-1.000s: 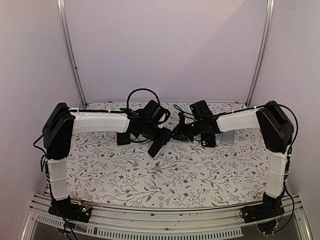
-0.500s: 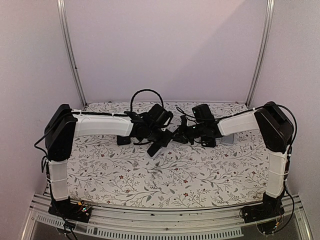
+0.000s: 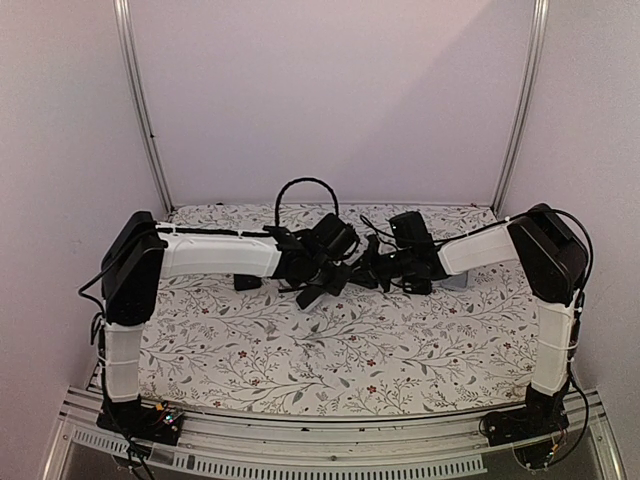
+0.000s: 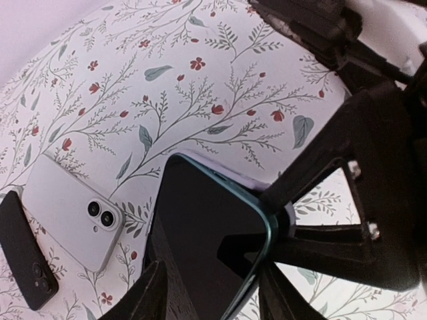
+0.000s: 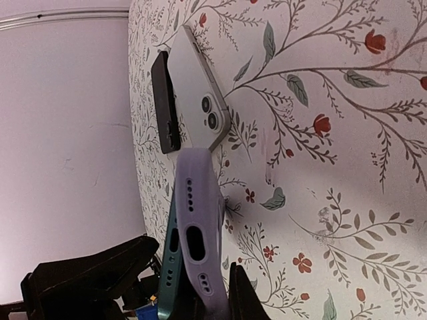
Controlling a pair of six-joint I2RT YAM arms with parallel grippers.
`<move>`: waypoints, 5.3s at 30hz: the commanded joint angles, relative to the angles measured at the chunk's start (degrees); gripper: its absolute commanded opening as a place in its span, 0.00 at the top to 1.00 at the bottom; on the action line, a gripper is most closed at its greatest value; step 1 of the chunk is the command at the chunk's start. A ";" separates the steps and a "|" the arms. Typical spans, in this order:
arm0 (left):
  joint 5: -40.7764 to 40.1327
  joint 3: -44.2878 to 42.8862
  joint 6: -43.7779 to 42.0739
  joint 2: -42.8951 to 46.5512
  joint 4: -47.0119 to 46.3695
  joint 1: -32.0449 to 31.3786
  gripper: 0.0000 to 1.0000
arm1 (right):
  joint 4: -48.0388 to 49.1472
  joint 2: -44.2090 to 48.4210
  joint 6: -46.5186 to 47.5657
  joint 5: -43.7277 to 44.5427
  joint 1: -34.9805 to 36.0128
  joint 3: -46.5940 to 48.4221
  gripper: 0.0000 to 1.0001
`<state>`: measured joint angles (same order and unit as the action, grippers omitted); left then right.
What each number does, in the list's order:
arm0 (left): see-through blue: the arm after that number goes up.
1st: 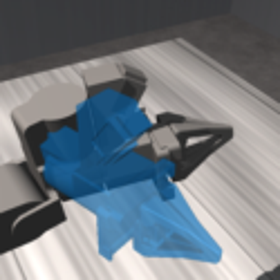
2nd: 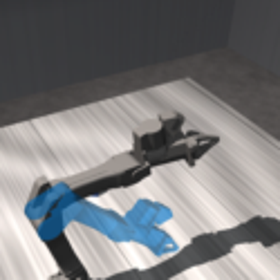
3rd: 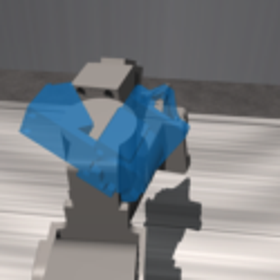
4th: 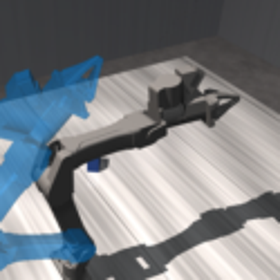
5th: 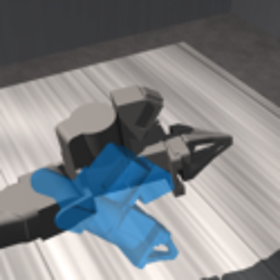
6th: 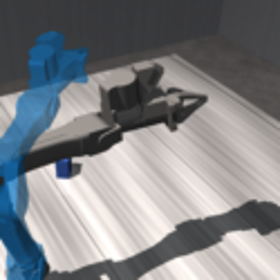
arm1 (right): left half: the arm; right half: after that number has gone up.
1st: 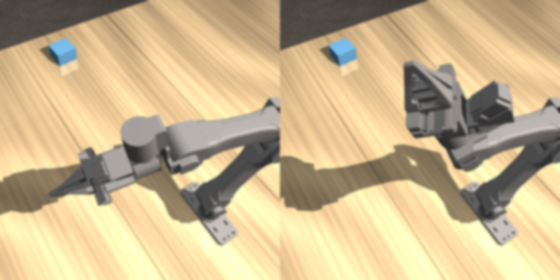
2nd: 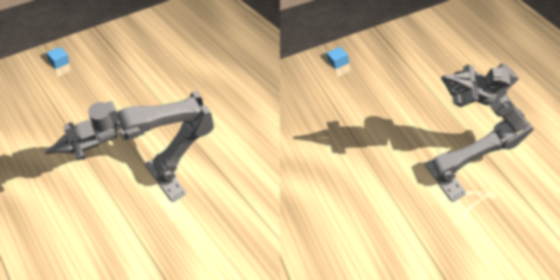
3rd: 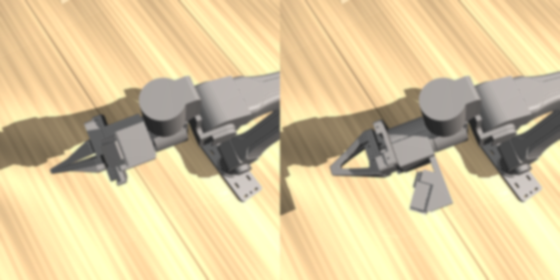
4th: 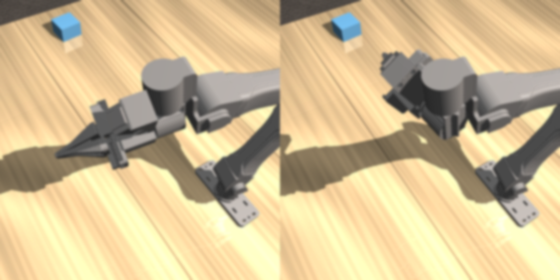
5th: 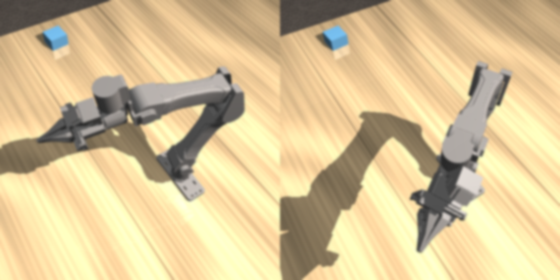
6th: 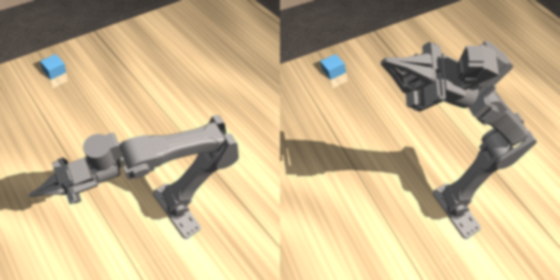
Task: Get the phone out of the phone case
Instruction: Remove the phone case from the phone, then place the phone case at the center of the board.
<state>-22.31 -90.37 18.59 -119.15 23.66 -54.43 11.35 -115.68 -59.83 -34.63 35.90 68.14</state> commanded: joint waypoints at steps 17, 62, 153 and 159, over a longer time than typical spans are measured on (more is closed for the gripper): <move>-16.77 -4.25 -3.27 -7.50 3.24 0.73 0.66 | 10.78 1.91 -9.11 -15.60 1.98 -1.48 1.00; -9.67 -4.39 -3.12 -2.28 -0.53 1.52 1.00 | 4.45 4.26 -2.49 -9.58 1.99 -0.25 1.00; -5.41 22.17 7.87 31.34 -21.81 6.01 1.00 | -21.50 9.30 25.99 -3.28 -8.56 5.52 1.00; -0.86 22.71 8.94 31.78 -21.40 7.50 1.00 | -28.84 10.11 33.62 -4.92 -12.75 7.93 1.00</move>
<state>-26.76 -68.27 26.13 -89.23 2.96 -48.16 -10.87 -108.42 -33.71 -37.15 25.19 73.52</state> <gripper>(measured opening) 0.060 0.105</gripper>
